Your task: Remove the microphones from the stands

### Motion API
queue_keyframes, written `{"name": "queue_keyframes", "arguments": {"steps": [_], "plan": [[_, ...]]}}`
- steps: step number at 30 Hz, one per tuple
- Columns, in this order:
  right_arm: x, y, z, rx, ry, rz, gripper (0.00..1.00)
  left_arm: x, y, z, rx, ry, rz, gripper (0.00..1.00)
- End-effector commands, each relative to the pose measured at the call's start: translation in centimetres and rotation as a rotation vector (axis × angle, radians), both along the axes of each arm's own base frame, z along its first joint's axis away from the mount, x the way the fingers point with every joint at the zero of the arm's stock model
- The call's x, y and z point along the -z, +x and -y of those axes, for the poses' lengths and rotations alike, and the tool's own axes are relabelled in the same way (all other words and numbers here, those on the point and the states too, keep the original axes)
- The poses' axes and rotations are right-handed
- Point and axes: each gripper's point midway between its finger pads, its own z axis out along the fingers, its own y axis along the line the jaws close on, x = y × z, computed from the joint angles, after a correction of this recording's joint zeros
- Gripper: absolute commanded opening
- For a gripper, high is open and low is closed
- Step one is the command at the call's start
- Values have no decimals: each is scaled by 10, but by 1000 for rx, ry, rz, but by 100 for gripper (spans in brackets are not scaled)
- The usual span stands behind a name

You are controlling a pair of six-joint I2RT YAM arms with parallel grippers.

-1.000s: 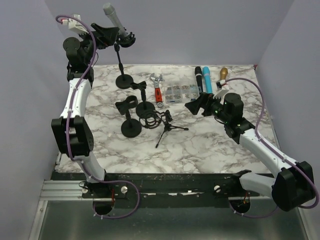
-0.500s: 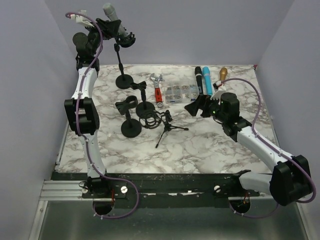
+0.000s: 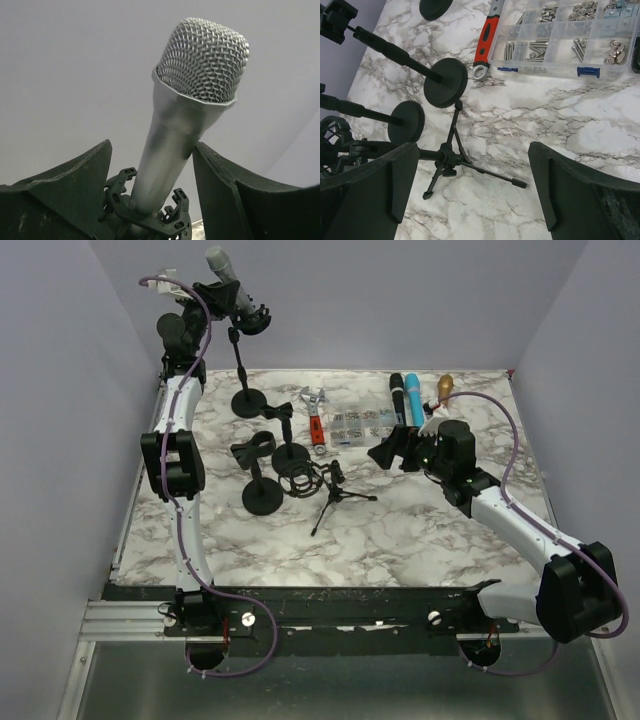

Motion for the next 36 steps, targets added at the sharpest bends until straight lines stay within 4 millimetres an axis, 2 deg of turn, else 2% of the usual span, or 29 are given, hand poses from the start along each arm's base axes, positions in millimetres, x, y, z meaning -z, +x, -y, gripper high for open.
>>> {"name": "queue_keyframes", "arguments": {"steps": [1,5,8,9,17,21,25,29,33,36], "plan": [[-2,4,1,7,-30,1,100,-15,0,2,-13,-22,75,62],[-3,4,2,6,-34,0,100,-20,0,7,-13,-25,91,47],[-5,4,2,6,-37,1,100,-31,-5,8,-13,-29,117,26],[-6,4,2,4,-36,2,100,-37,-8,8,-14,-33,124,23],[-18,-1,2,-1,-21,29,100,-94,-41,10,-54,23,193,18],[-25,-5,5,3,-22,46,100,-121,-61,6,-106,43,211,12],[-28,-9,7,10,-19,52,100,-155,-89,2,-157,75,243,9],[-33,-16,7,7,16,63,100,-180,-119,-4,-207,78,249,6],[-36,-23,6,5,63,63,100,-196,-147,-4,-219,86,192,2],[-35,-27,1,-11,99,51,100,-187,-169,1,-176,48,98,0]]}}
